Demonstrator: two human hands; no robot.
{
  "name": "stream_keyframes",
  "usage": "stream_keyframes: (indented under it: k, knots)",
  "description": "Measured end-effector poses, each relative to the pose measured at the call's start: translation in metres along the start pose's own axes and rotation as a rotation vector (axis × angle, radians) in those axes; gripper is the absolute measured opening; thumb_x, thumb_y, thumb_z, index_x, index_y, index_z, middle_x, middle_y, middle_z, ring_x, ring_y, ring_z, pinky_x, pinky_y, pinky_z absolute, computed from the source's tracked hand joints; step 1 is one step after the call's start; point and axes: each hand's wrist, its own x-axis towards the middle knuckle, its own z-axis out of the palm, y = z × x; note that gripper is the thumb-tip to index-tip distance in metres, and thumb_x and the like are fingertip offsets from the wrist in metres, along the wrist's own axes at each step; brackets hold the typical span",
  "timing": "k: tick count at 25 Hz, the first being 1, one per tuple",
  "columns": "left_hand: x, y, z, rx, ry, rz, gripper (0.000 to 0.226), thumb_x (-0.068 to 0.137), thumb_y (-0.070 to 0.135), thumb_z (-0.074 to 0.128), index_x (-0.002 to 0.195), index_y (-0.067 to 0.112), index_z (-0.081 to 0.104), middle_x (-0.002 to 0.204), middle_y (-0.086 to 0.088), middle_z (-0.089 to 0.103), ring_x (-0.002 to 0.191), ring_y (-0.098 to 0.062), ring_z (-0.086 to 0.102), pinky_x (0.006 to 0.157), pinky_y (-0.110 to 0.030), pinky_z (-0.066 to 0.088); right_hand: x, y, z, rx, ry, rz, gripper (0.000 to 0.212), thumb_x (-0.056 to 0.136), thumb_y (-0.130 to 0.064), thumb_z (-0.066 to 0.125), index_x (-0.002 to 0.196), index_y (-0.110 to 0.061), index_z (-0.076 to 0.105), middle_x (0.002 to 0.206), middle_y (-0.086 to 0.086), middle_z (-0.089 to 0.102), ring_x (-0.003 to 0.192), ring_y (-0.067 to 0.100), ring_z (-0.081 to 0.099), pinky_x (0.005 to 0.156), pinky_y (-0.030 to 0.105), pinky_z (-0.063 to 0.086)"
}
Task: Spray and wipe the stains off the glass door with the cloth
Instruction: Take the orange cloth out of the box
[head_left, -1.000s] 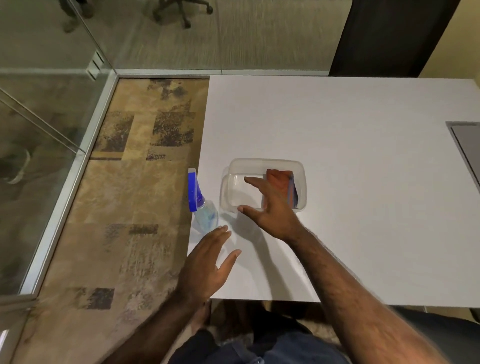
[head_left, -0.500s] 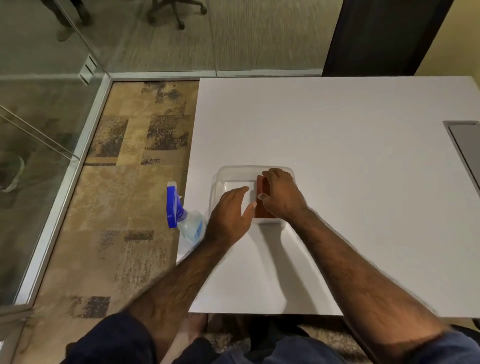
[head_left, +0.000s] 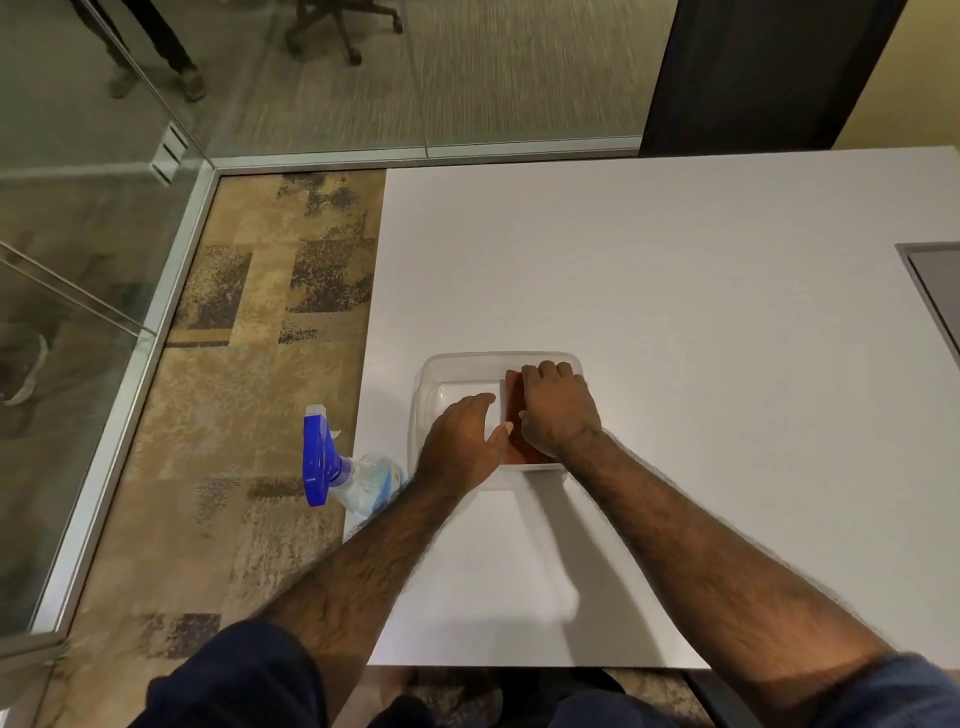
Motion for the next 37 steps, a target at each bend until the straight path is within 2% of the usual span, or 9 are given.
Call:
stream_keyframes:
  k: [9, 14, 16, 19, 23, 26, 29, 33, 37]
  knots:
    - [0.013, 0.016, -0.009, -0.234, 0.055, -0.147, 0.057, 0.098, 0.051, 0.069, 0.138, 0.011, 0.066, 0.140, -0.008, 0.070, 0.128, -0.028, 0.066, 0.106, -0.036, 0.054, 0.006, -0.005, -0.003, 0.021, 0.054, 0.051, 0.033, 0.101, -0.029, 0.058, 0.126, -0.012, 0.071, 0.130, 0.014, 0.067, 0.127, 0.037, 0.056, 0.109, 0.046, 0.045]
    - [0.014, 0.036, -0.026, -0.419, 0.030, -0.279, 0.049, 0.105, 0.062, 0.047, 0.083, 0.023, 0.068, 0.085, 0.008, 0.071, 0.089, -0.019, 0.067, 0.069, -0.019, 0.044, -0.005, -0.003, -0.021, 0.362, 0.072, 0.102, 0.024, 0.102, -0.027, 0.054, 0.114, -0.010, 0.068, 0.100, 0.006, 0.072, 0.093, 0.032, 0.066, 0.077, 0.038, 0.051]
    - [0.012, 0.049, -0.034, -0.447, 0.010, -0.337, 0.058, 0.106, 0.066, 0.038, 0.073, 0.024, 0.060, 0.077, 0.008, 0.065, 0.078, -0.013, 0.062, 0.067, -0.022, 0.046, -0.015, -0.002, -0.032, 0.459, 0.101, 0.097, 0.020, 0.100, -0.025, 0.057, 0.113, -0.015, 0.069, 0.095, -0.001, 0.064, 0.086, 0.026, 0.060, 0.074, 0.034, 0.047]
    - [0.008, 0.063, -0.042, -0.651, -0.040, -0.443, 0.065, 0.101, 0.076, 0.032, 0.081, 0.025, 0.066, 0.089, 0.002, 0.071, 0.089, -0.017, 0.067, 0.089, -0.042, 0.062, -0.034, -0.004, -0.049, 0.573, 0.138, 0.031, 0.010, 0.099, -0.027, 0.059, 0.100, -0.026, 0.069, 0.090, -0.011, 0.066, 0.084, 0.018, 0.065, 0.071, 0.031, 0.048]
    - [-0.001, 0.069, -0.061, -1.130, -0.198, -0.579, 0.068, 0.093, 0.081, 0.048, 0.111, 0.025, 0.081, 0.113, -0.002, 0.081, 0.110, -0.025, 0.074, 0.098, -0.051, 0.062, -0.064, -0.013, -0.072, 0.606, 0.089, -0.140, 0.016, 0.093, -0.020, 0.061, 0.088, -0.034, 0.067, 0.084, -0.015, 0.071, 0.077, 0.006, 0.065, 0.068, 0.031, 0.051]
    - [-0.009, 0.071, -0.071, -1.208, -0.246, -0.491, 0.038, 0.102, 0.059, 0.057, 0.103, 0.026, 0.076, 0.078, 0.009, 0.075, 0.076, -0.009, 0.073, 0.071, -0.032, 0.061, -0.084, -0.018, -0.081, 0.604, 0.094, -0.239, 0.017, 0.094, -0.017, 0.065, 0.087, -0.033, 0.066, 0.075, -0.015, 0.066, 0.071, 0.009, 0.064, 0.066, 0.035, 0.053]
    - [-0.021, 0.074, -0.074, -1.186, -0.162, -0.513, 0.023, 0.103, 0.029, 0.060, 0.102, 0.008, 0.069, 0.059, -0.001, 0.064, 0.051, -0.011, 0.063, 0.056, -0.026, 0.054, -0.099, -0.019, -0.086, 0.605, 0.100, -0.354, 0.004, 0.096, -0.024, 0.071, 0.098, -0.023, 0.075, 0.085, -0.010, 0.072, 0.079, 0.014, 0.067, 0.073, 0.043, 0.059]
    - [-0.040, 0.076, -0.076, -1.175, -0.049, -0.478, 0.027, 0.108, 0.023, 0.055, 0.118, 0.003, 0.069, 0.084, -0.011, 0.075, 0.068, -0.023, 0.071, 0.059, -0.031, 0.059, -0.115, -0.013, -0.094, 0.584, 0.019, -0.459, 0.014, 0.096, -0.041, 0.075, 0.095, -0.027, 0.073, 0.088, -0.009, 0.075, 0.085, 0.012, 0.070, 0.078, 0.044, 0.060]
    - [-0.058, 0.077, -0.077, -1.160, 0.023, -0.363, 0.030, 0.107, 0.036, 0.057, 0.131, 0.022, 0.068, 0.117, -0.012, 0.079, 0.102, -0.030, 0.079, 0.091, -0.048, 0.065, -0.124, -0.003, -0.100, 0.763, 0.180, -0.327, 0.032, 0.099, -0.048, 0.075, 0.128, -0.037, 0.074, 0.112, -0.017, 0.078, 0.104, 0.002, 0.072, 0.093, 0.028, 0.058]
